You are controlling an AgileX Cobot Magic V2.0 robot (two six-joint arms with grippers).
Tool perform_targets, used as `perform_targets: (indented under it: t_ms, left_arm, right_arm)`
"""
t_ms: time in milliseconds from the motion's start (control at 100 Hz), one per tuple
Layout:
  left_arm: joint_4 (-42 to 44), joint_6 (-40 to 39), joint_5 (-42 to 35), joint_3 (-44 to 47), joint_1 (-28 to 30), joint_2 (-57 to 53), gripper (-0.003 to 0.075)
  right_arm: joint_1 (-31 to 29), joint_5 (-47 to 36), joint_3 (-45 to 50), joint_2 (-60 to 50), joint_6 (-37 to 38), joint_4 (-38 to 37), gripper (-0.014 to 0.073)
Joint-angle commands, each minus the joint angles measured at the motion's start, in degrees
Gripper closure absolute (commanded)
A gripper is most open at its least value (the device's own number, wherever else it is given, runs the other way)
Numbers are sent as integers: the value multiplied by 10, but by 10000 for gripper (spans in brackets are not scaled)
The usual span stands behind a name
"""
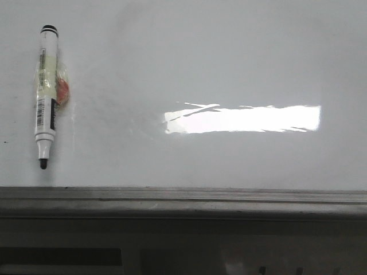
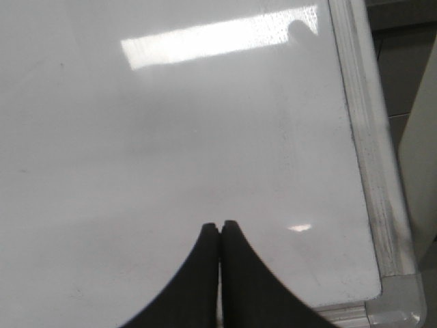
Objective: Write number 6 on whiteboard
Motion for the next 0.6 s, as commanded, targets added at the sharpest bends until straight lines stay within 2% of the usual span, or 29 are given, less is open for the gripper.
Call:
perform_targets:
  t_ms: [0,20,50,60,110,170,410,590]
  left_arm:
    - [1,-1,-28,-27,-1,28,606]
    - [1,-1,-27,-27,-1,32,544]
    - [1,-1,-27,-27,-1,36,493]
    - [1,-1,-27,-27,-1,37,446]
    - [1,-1,-27,-27,-1,44,354]
    - [-10,-1,-33,-26,-1,54,302]
    - [-27,-1,-80,-22,-13,87,300]
    - [-27,-1,-106,-21,-96,106,300]
  right_arm:
    - [-4,-36,-22,16,-4,-1,657]
    - [-4,-37,-22,16,-4,-1,657]
    - [-4,-39,-22,16,-4,-1,657]
    - [-4,-39,-22,16,-4,-1,657]
    - [-4,-39,-22,16,-4,-1,657]
    - [-2,-44,-22,16,-4,-1,657]
    - [-2,-49,-22,16,-4,0,657]
    - [-2,-47,-22,16,-4,0,657]
